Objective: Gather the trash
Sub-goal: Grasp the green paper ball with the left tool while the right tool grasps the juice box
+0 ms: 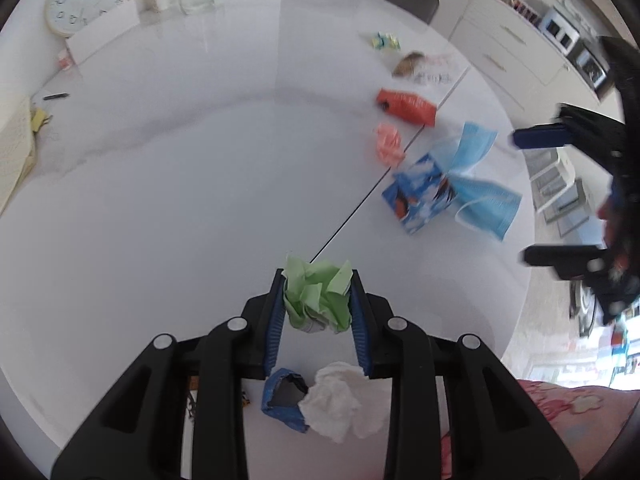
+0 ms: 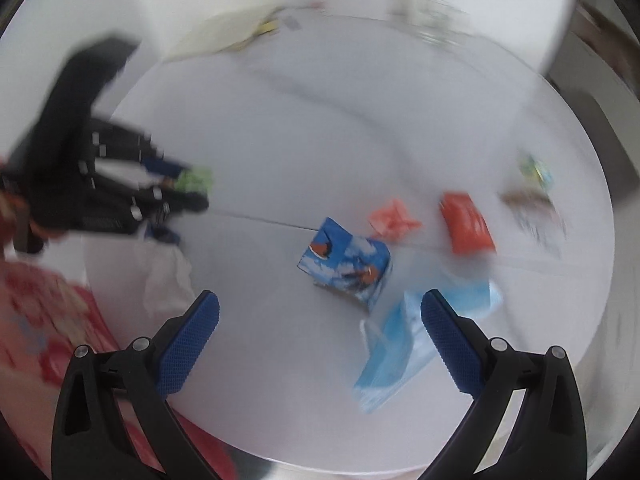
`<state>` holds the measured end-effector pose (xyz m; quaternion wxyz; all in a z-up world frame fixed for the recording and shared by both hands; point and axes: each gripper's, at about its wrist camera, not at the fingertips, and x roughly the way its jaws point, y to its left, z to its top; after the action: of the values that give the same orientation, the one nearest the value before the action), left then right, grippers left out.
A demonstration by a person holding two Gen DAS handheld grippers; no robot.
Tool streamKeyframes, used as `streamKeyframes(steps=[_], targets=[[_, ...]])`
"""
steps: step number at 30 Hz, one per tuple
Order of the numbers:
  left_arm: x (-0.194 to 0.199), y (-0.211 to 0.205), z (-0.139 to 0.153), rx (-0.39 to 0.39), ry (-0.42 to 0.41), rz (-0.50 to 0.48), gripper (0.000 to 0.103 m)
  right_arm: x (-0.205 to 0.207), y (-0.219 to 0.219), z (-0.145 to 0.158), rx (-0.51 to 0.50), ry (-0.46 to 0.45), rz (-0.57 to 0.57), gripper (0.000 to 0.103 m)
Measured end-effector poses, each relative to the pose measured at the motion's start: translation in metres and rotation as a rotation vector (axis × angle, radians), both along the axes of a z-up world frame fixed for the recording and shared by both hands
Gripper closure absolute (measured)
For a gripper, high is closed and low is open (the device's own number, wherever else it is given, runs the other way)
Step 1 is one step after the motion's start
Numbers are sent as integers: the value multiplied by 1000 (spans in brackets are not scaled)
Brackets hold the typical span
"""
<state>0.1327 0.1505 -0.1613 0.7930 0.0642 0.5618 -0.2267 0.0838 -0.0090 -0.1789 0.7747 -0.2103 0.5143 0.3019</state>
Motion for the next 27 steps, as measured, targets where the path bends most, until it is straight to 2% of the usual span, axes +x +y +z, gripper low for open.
streamKeyframes(steps=[7,9,13,14,15,17,21,23,27], targets=[[-27,10,26,-28,-13,206,73,21,38,-47,-298,16,515,16],[-35,9,26,-17,-11,255,73,22,46,-58,-351,19,622,19],[-60,17,27,-17,5,351,73,22,64,-76,-415,16,766,26],[-64,17,27,-18,11,367,74,23,68,-81,-427,21,786,32],[-68,17,26,-16,15,383,73,24,71,-85,-436,31,799,42],[-74,17,24,-13,19,401,73,29,76,-92,-435,72,798,51],[-78,15,21,-10,23,422,73,33,78,-86,-375,87,744,51],[-77,14,22,-11,23,418,73,37,77,-77,-321,85,682,52],[-70,8,28,-20,2,377,73,39,66,-44,-146,62,478,52]])
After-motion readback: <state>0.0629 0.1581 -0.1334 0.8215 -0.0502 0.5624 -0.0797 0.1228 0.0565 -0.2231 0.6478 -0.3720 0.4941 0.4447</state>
